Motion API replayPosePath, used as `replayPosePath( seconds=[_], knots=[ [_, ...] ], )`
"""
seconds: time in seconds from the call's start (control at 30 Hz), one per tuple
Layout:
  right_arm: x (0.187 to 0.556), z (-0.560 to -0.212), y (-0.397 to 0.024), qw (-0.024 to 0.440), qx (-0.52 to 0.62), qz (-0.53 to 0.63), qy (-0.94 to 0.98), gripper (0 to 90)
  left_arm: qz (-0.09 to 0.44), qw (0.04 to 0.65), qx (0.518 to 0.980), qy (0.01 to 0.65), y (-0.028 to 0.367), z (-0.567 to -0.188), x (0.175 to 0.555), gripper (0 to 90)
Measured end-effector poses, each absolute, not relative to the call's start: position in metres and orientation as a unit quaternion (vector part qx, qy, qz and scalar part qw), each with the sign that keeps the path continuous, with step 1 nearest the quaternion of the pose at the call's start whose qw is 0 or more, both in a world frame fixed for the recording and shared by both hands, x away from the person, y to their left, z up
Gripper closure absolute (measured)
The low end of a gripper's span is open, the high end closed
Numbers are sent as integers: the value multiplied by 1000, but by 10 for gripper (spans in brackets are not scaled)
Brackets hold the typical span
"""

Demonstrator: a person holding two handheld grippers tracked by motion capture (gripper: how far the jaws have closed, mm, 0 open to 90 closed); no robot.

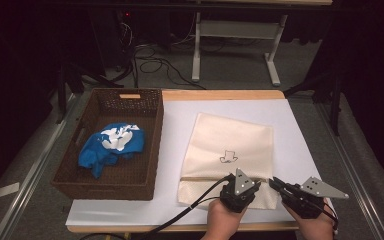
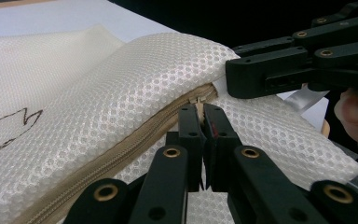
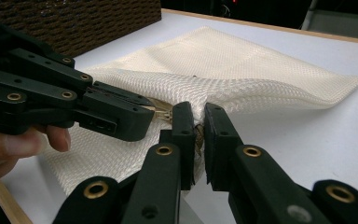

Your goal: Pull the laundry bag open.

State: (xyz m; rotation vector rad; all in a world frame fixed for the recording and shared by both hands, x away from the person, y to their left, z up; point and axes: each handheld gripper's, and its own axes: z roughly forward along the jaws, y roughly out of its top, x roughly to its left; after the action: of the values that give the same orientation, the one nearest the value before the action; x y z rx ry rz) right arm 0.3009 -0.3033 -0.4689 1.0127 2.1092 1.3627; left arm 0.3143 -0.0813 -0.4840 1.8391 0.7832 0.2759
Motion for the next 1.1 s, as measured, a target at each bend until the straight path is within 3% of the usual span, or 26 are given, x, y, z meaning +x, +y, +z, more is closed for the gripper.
replayPosePath(
  seconds=[1.1],
  knots=[
    [298,-471,-298,207,360,486,769,858,111,526,770,343,-79,-488,317,872]
  ],
)
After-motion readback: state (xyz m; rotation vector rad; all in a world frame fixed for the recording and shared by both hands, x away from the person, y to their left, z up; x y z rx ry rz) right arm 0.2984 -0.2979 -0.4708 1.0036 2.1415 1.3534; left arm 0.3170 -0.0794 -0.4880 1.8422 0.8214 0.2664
